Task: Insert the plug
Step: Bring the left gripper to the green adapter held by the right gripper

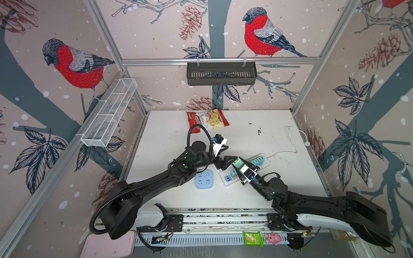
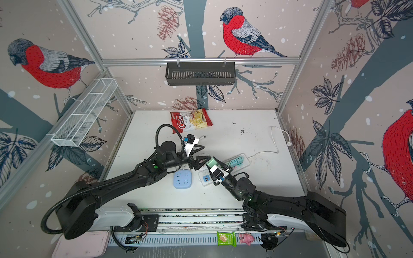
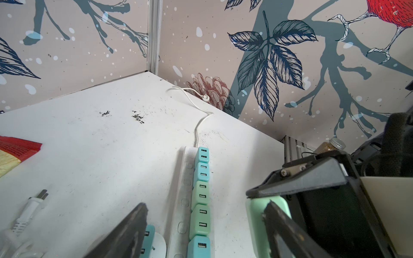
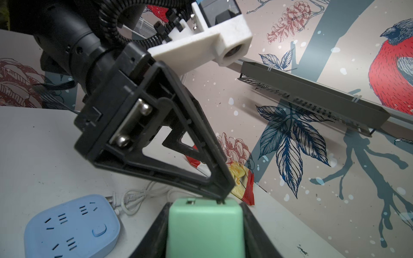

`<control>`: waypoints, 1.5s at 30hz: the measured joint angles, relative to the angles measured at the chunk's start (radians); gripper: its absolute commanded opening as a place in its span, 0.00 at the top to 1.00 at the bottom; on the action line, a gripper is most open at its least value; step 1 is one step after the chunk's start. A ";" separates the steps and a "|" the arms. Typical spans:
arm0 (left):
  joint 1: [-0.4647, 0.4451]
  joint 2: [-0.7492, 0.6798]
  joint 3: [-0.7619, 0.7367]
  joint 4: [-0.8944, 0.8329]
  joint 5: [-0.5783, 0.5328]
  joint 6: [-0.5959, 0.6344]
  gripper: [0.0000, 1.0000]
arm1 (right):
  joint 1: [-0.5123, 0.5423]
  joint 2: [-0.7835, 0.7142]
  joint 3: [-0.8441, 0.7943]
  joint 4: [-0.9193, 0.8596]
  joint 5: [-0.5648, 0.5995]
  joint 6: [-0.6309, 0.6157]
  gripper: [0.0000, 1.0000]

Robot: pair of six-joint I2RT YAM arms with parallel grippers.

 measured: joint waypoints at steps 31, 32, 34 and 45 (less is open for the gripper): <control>-0.080 0.108 0.156 -0.180 0.133 0.082 0.45 | -0.007 0.012 -0.025 0.049 0.052 -0.092 0.82; -0.087 0.111 0.164 -0.193 0.133 0.090 0.48 | -0.007 0.007 -0.039 0.068 0.056 -0.110 0.82; -0.100 0.117 0.178 -0.221 0.134 0.101 0.50 | -0.007 -0.018 -0.070 0.096 0.059 -0.147 0.83; -0.114 0.153 0.225 -0.249 0.164 0.130 0.48 | -0.034 -0.121 -0.089 0.032 0.030 -0.215 0.87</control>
